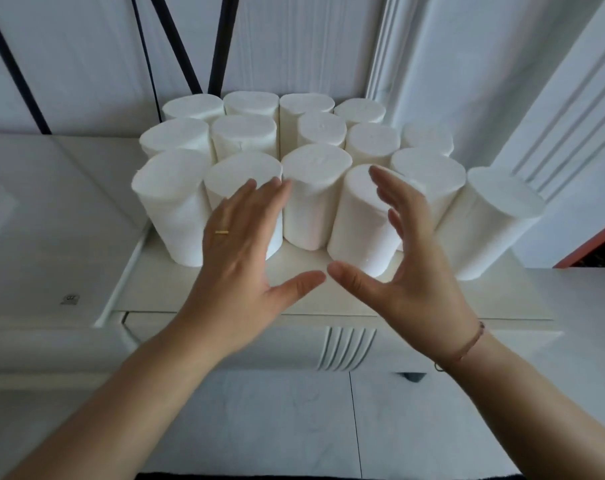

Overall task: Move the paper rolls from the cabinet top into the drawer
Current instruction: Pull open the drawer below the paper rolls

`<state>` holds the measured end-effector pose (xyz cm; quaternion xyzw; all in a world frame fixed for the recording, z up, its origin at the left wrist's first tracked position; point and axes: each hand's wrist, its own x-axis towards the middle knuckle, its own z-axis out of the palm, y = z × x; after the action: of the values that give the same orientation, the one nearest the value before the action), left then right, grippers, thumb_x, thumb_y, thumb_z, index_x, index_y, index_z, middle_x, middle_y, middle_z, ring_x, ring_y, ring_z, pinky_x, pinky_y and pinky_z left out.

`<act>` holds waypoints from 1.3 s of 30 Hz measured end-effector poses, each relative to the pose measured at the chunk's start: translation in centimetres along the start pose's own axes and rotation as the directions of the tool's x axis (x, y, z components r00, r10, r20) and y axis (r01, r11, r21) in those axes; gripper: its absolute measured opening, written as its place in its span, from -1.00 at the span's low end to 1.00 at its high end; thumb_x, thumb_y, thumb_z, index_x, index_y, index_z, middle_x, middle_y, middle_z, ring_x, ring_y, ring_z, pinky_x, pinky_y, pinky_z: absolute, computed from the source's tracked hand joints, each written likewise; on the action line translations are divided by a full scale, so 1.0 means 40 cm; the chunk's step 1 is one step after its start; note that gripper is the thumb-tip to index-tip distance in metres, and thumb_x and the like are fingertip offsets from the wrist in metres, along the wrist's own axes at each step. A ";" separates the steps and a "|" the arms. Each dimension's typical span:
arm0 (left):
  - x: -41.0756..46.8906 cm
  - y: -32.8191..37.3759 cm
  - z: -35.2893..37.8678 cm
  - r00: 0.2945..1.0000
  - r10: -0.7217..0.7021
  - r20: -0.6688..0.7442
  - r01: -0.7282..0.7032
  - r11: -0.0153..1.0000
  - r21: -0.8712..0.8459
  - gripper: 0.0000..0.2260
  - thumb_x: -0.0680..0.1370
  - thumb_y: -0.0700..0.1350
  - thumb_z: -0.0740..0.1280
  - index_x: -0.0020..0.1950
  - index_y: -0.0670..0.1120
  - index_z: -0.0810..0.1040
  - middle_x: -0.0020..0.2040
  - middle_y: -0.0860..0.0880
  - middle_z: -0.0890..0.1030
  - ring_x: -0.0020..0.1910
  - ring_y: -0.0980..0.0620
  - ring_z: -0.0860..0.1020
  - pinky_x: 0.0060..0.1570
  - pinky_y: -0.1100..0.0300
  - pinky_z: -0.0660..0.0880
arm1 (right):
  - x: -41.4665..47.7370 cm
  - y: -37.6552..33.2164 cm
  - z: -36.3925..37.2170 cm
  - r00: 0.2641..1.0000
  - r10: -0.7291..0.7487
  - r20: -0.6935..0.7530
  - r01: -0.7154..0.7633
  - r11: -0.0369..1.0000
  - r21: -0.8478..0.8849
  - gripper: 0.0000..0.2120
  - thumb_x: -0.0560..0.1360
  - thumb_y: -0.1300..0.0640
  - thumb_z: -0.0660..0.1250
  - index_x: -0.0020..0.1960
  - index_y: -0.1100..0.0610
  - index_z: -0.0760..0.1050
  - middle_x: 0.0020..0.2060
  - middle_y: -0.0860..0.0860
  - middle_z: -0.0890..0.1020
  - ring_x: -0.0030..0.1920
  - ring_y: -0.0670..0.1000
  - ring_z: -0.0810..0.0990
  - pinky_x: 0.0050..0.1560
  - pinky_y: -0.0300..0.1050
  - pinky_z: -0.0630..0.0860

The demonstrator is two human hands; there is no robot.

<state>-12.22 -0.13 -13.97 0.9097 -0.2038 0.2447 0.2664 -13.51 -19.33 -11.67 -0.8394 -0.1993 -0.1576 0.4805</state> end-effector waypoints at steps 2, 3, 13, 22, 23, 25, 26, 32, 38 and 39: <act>-0.038 0.018 0.009 1.000 -0.009 -0.010 0.009 1.000 -0.009 -0.24 0.44 0.30 0.24 0.47 -0.15 0.23 0.44 0.00 0.27 0.48 -0.04 0.13 0.44 0.04 0.07 | -0.035 -0.003 0.013 1.000 0.012 0.025 -0.011 0.999 -0.039 -0.18 0.34 0.10 0.53 0.46 0.06 0.16 0.41 -0.02 0.30 0.45 -0.10 0.24 0.45 -0.23 0.19; -0.057 0.024 0.016 1.000 -0.022 -0.006 0.022 1.000 -0.016 -0.24 0.44 0.31 0.23 0.47 -0.16 0.23 0.44 -0.01 0.28 0.48 -0.05 0.14 0.43 0.02 0.09 | -0.051 -0.001 0.021 0.999 0.027 0.032 -0.026 0.998 -0.049 -0.18 0.35 0.12 0.54 0.46 0.07 0.17 0.41 -0.01 0.30 0.46 -0.08 0.23 0.46 -0.22 0.18; -0.235 -0.024 0.117 0.968 -0.182 0.175 0.170 0.982 0.078 -0.25 0.42 0.17 0.40 0.47 -0.15 0.24 0.46 -0.12 0.30 0.47 -0.18 0.20 0.42 -0.12 0.08 | -0.215 0.122 0.131 0.968 0.241 0.073 -0.217 0.945 -0.243 -0.26 0.41 0.09 0.48 0.49 0.08 0.21 0.44 -0.02 0.28 0.46 -0.02 0.21 0.47 -0.18 0.12; -0.301 -0.058 0.164 0.955 -0.147 0.258 0.078 0.963 0.259 -0.33 0.49 0.13 0.33 0.50 -0.13 0.20 0.52 -0.07 0.17 0.50 -0.14 0.13 0.44 -0.09 -0.01 | -0.261 0.186 0.171 0.967 0.162 0.195 0.000 0.768 -0.640 -0.33 0.52 -0.05 0.29 0.55 0.05 0.11 0.54 -0.05 0.16 0.56 -0.02 -0.01 0.51 -0.09 -0.29; -0.302 -0.060 0.166 0.959 -0.131 0.252 0.060 0.960 0.273 -0.34 0.50 0.10 0.33 0.50 -0.13 0.21 0.52 -0.07 0.18 0.50 -0.14 0.13 0.44 -0.10 0.02 | -0.263 0.189 0.170 0.963 0.164 0.214 0.021 0.747 -0.665 -0.33 0.54 -0.05 0.26 0.56 0.04 0.06 0.55 -0.05 0.11 0.56 -0.04 -0.07 0.51 -0.08 -0.30; -0.306 -0.065 0.168 0.964 -0.109 0.244 0.035 0.956 0.291 -0.37 0.51 0.06 0.33 0.50 -0.12 0.19 0.52 -0.04 0.16 0.50 -0.10 0.10 0.45 -0.10 0.04 | -0.264 0.190 0.169 0.958 0.176 0.227 0.031 0.722 -0.691 -0.33 0.55 -0.03 0.24 0.56 0.02 0.02 0.56 -0.06 0.05 0.53 -0.08 -0.17 0.50 -0.07 -0.33; -0.308 -0.068 0.170 0.967 -0.103 0.235 0.030 0.955 0.294 -0.38 0.52 0.03 0.33 0.50 -0.12 0.20 0.52 -0.03 0.16 0.50 -0.09 0.10 0.45 -0.09 0.04 | -0.265 0.190 0.171 0.957 0.184 0.226 0.025 0.721 -0.692 -0.33 0.55 -0.02 0.23 0.56 0.02 0.01 0.56 -0.07 0.04 0.52 -0.09 -0.21 0.50 -0.07 -0.34; -0.319 -0.058 0.181 0.983 -0.081 0.163 0.031 0.958 0.286 -0.42 0.49 -0.07 0.38 0.47 -0.16 0.28 0.48 -0.06 0.26 0.48 -0.09 0.19 0.43 -0.07 0.03 | -0.280 0.191 0.187 0.952 0.222 0.209 -0.015 0.720 -0.694 -0.27 0.52 -0.01 0.24 0.57 0.02 -0.05 0.53 -0.12 -0.13 0.53 -0.05 -0.25 0.48 -0.05 -0.41; -0.326 -0.053 0.177 0.976 -0.113 0.185 0.061 0.962 0.266 -0.48 0.59 0.09 0.08 0.49 -0.13 0.23 0.50 -0.03 0.21 0.50 -0.03 0.14 0.46 -0.01 0.01 | -0.298 0.197 0.203 0.954 0.237 0.184 -0.039 0.705 -0.708 -0.23 0.51 -0.20 0.16 0.57 0.03 -0.13 0.55 -0.09 -0.11 0.55 -0.04 -0.23 0.51 0.00 -0.34; -0.327 -0.052 0.177 0.974 -0.120 0.193 0.066 0.962 0.265 -0.47 0.59 0.12 0.06 0.50 -0.12 0.22 0.50 -0.02 0.20 0.50 -0.02 0.13 0.46 0.00 0.00 | -0.300 0.198 0.205 0.954 0.240 0.181 -0.038 0.693 -0.720 -0.22 0.51 -0.26 0.11 0.57 0.02 -0.15 0.55 -0.09 -0.13 0.55 -0.04 -0.24 0.51 0.01 -0.34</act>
<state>-19.24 0.49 -27.23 0.9656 -0.1539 0.1602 0.1352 -19.51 -18.05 -27.05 -0.9850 -0.1200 -0.0728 0.1006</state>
